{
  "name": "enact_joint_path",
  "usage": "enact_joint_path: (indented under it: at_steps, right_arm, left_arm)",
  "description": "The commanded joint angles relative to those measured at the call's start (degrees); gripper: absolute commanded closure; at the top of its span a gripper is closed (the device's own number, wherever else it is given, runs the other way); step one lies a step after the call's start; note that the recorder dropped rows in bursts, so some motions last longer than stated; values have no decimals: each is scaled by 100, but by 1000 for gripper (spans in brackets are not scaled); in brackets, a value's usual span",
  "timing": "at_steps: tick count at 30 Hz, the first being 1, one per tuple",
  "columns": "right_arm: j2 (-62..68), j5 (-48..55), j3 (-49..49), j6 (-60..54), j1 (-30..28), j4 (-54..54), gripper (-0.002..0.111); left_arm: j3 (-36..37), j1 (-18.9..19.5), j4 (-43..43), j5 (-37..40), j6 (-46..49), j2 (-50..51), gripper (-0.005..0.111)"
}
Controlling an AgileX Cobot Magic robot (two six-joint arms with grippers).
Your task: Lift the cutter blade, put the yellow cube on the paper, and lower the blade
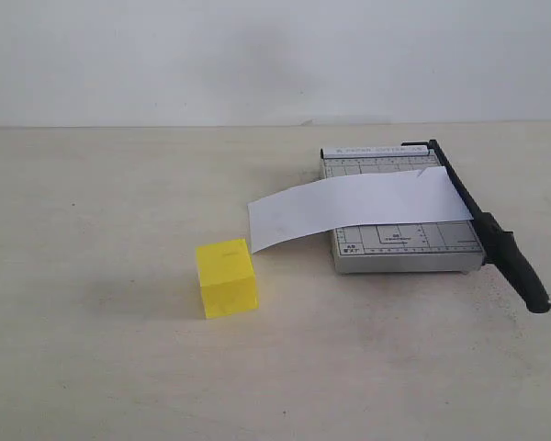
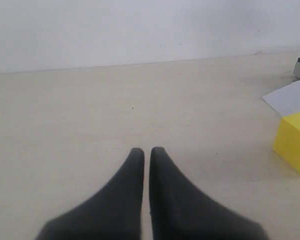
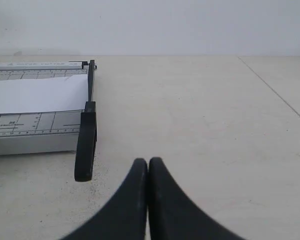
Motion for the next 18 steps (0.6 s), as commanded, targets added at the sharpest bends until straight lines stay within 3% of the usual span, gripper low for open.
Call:
enact_joint_path:
  at_steps: [1, 9, 15, 18]
  right_arm:
    - [-27, -46, 0, -15, -18, 8, 109]
    - [-27, -178, 0, -328, -18, -5, 109]
    - [-27, -391, 0, 1132, -18, 2375, 109]
    - [-27, -467, 0, 1291, -18, 2617, 109]
  left_arm:
    - [1, -8, -1, -45, 4, -20, 102]
    - [1, -119, -1, -45, 4, -20, 102]
    - [1, -119, -1, -45, 4, -20, 102]
    - [1, -119, -1, -45, 4, -20, 102]
